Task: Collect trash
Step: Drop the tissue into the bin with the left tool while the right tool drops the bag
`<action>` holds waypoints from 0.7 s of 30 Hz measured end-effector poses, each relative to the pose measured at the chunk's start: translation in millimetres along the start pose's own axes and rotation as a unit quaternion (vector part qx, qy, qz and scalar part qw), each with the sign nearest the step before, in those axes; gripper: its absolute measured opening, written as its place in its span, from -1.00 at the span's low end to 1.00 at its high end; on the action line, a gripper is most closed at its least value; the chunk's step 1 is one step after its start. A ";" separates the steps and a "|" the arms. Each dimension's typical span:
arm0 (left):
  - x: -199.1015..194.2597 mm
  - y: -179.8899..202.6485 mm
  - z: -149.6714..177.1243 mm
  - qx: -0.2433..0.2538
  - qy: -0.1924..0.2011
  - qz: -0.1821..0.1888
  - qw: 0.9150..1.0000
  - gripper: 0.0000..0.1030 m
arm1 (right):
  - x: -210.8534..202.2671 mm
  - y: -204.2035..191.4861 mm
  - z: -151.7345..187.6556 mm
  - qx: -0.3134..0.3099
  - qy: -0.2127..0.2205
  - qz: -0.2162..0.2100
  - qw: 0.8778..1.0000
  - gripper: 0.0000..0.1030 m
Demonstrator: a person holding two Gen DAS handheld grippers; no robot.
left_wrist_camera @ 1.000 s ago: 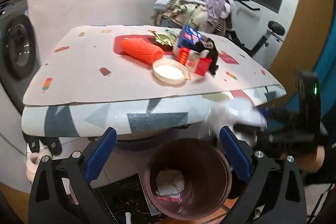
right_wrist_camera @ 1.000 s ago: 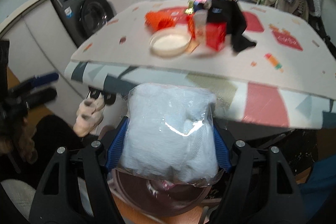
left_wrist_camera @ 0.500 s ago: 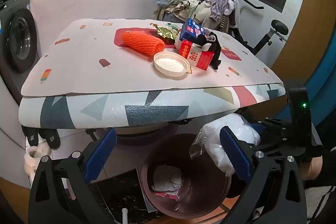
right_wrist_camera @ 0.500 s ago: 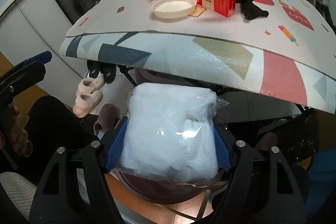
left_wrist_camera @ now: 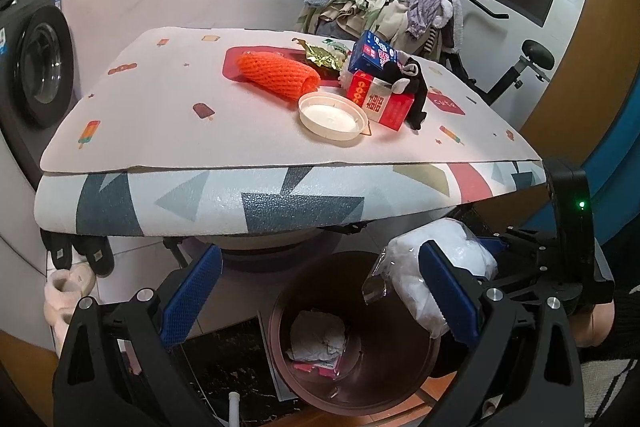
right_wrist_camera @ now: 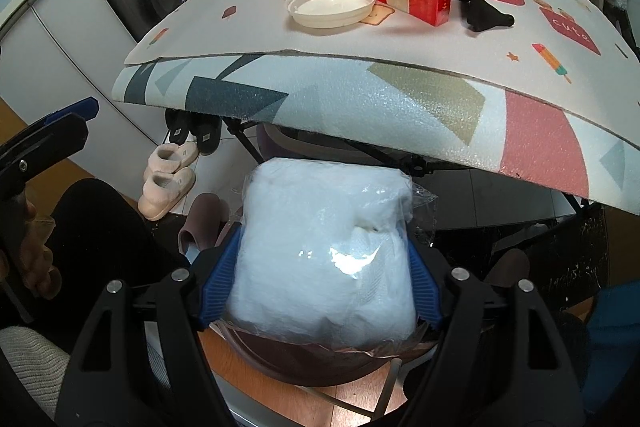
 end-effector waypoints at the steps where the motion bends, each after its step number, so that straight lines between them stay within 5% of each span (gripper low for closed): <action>1: 0.2 -0.6 0.2 -0.001 0.000 0.000 1.000 0.87 | 0.1 -0.1 0.0 0.000 0.000 0.000 1.000 0.45; 10: 2.3 -5.7 -1.1 -0.009 -0.002 -0.005 1.000 0.87 | -3.3 6.0 -2.5 0.009 0.013 0.007 1.000 0.74; 21: 5.5 -24.4 -23.3 -0.011 0.010 -0.025 1.000 0.87 | -34.7 62.3 -48.3 0.032 0.082 0.056 0.995 0.76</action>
Point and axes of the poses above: each gripper's, at about its wrist camera, not at the fingertips, and x roughly the way its jaws point, y to its right, z to its underside, the point moved 9 cm from there along x, roughly the way its jaws point, and after that the axes turned 2 degrees about z, right-handed, at the moved point
